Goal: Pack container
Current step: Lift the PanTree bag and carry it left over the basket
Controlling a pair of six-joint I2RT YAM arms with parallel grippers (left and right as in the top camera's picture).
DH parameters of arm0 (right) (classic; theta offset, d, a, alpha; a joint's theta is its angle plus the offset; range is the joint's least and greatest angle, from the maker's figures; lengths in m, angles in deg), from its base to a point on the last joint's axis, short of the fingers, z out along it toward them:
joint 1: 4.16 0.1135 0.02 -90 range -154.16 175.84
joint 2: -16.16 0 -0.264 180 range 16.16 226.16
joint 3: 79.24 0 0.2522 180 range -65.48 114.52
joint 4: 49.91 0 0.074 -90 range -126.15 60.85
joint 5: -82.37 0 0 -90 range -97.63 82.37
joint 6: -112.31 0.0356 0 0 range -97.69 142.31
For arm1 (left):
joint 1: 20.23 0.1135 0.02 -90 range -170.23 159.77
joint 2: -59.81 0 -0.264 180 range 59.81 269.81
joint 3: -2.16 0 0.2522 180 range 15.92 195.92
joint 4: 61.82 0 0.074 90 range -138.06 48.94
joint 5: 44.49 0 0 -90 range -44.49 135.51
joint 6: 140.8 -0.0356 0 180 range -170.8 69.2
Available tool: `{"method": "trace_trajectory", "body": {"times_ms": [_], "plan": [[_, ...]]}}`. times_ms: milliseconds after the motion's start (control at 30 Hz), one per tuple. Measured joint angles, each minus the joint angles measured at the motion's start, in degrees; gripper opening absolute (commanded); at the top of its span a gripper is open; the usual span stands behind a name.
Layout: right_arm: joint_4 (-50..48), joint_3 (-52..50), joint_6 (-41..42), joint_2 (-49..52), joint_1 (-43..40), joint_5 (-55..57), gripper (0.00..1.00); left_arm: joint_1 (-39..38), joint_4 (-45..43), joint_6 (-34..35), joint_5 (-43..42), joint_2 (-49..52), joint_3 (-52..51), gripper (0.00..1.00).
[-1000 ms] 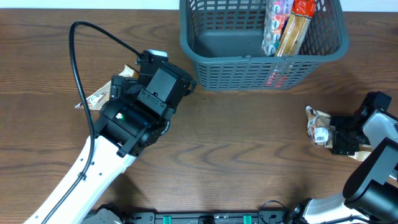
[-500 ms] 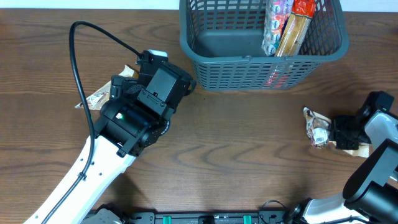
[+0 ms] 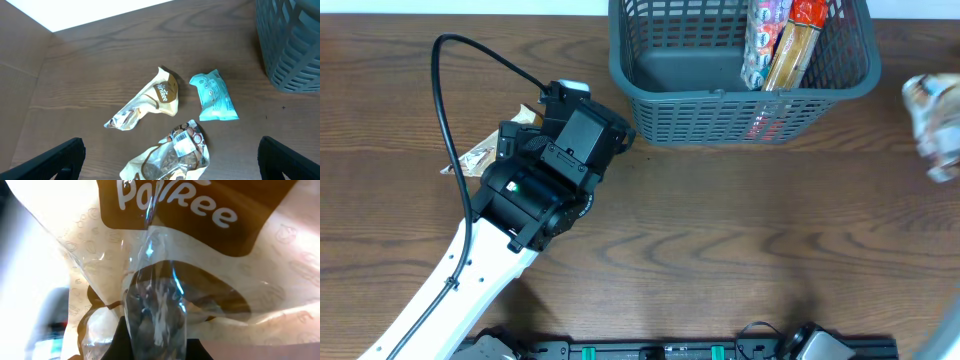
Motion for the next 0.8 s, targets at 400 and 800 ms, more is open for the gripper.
{"method": "trace_trajectory", "body": {"times_ms": [400, 800], "plan": [[-4.0, 13.1, -24.8, -3.6, 16.4, -10.6, 0.02, 0.0, 0.0, 0.0, 0.0, 0.0, 0.0, 0.99], [-3.8, 12.5, -40.6, 14.7, 33.2, -3.6, 0.02, 0.0, 0.0, 0.0, 0.0, 0.0, 0.0, 0.99]]}}
